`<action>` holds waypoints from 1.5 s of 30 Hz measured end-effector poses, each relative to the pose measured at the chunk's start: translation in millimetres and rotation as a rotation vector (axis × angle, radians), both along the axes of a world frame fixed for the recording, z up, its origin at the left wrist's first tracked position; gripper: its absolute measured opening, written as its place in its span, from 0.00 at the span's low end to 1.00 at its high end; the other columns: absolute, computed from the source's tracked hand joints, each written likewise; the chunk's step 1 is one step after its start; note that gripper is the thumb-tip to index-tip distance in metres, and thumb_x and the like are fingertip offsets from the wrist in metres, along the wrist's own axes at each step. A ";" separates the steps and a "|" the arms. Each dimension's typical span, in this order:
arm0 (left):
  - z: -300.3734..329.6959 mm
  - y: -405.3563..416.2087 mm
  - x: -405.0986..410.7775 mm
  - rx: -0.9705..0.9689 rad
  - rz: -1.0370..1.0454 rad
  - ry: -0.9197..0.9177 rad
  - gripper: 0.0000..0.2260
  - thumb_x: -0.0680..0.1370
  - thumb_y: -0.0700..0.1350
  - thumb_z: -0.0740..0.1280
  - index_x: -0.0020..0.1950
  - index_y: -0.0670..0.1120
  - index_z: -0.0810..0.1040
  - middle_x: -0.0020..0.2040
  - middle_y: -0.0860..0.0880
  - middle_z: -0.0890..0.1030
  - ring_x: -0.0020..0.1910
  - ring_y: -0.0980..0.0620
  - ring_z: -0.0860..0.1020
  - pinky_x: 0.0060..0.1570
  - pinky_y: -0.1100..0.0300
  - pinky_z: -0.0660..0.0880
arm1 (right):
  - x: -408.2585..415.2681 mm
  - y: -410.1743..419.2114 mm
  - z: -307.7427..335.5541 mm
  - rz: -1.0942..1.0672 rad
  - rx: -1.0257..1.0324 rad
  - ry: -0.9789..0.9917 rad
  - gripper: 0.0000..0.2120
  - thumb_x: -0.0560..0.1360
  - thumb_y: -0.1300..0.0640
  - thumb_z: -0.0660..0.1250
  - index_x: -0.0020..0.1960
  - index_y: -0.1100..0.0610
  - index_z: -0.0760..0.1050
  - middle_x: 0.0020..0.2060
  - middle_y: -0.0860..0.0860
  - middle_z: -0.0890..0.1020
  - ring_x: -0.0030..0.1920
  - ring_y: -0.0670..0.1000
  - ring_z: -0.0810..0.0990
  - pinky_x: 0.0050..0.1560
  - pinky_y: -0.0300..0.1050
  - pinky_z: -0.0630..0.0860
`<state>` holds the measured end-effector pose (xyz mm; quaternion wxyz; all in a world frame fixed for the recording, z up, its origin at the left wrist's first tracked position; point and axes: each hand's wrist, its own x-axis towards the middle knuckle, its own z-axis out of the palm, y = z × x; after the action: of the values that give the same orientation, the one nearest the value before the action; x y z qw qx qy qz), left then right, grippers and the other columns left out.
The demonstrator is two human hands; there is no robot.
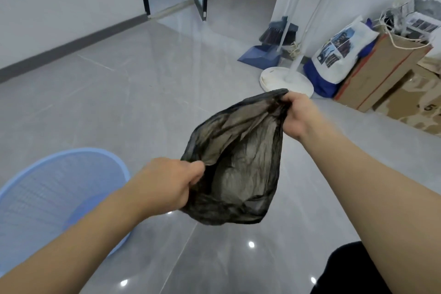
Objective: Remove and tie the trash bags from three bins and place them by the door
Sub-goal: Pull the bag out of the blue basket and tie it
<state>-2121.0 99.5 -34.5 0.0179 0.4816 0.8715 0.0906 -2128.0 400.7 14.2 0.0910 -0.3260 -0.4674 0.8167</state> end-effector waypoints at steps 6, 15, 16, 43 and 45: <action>15.1 11.2 -0.3 0.210 0.326 -0.403 0.15 0.66 0.61 0.57 0.43 0.53 0.73 0.41 0.55 0.79 0.41 0.54 0.77 0.45 0.52 0.77 | -5.5 -8.3 7.1 -0.157 -0.114 0.092 0.11 0.76 0.63 0.51 0.38 0.57 0.69 0.32 0.52 0.68 0.31 0.51 0.70 0.44 0.48 0.72; -40.7 76.6 36.0 -0.059 0.565 -0.471 0.51 0.62 0.70 0.66 0.77 0.52 0.46 0.74 0.45 0.61 0.72 0.42 0.63 0.66 0.38 0.62 | -20.6 -48.7 30.2 -0.102 -0.025 0.174 0.11 0.77 0.60 0.56 0.38 0.57 0.71 0.29 0.52 0.71 0.29 0.52 0.71 0.34 0.43 0.69; -47.4 77.6 36.3 -0.005 0.609 -0.465 0.41 0.66 0.64 0.65 0.73 0.48 0.56 0.68 0.45 0.68 0.64 0.42 0.70 0.59 0.44 0.69 | -20.0 -48.5 32.2 -0.114 -0.011 0.179 0.10 0.78 0.60 0.57 0.39 0.58 0.71 0.30 0.53 0.72 0.29 0.52 0.71 0.33 0.42 0.69; -26.1 74.3 5.5 0.142 0.571 -0.328 0.03 0.71 0.38 0.59 0.41 0.45 0.65 0.40 0.46 0.73 0.38 0.43 0.73 0.34 0.55 0.66 | 32.7 -49.3 36.8 1.127 2.004 -0.431 0.54 0.66 0.39 0.67 0.78 0.49 0.35 0.79 0.49 0.46 0.78 0.51 0.40 0.71 0.61 0.28; -21.9 78.5 10.6 0.145 0.542 -0.354 0.03 0.71 0.38 0.58 0.43 0.44 0.68 0.42 0.46 0.73 0.38 0.44 0.73 0.34 0.54 0.67 | 35.6 -48.3 10.1 1.240 2.083 -0.546 0.53 0.68 0.39 0.69 0.78 0.50 0.36 0.76 0.53 0.60 0.78 0.54 0.49 0.71 0.64 0.31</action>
<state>-2110.4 178.0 -56.4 0.1099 0.2091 0.9426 0.2359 -2092.4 352.4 24.4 -0.1948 0.0181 -0.9717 -0.1325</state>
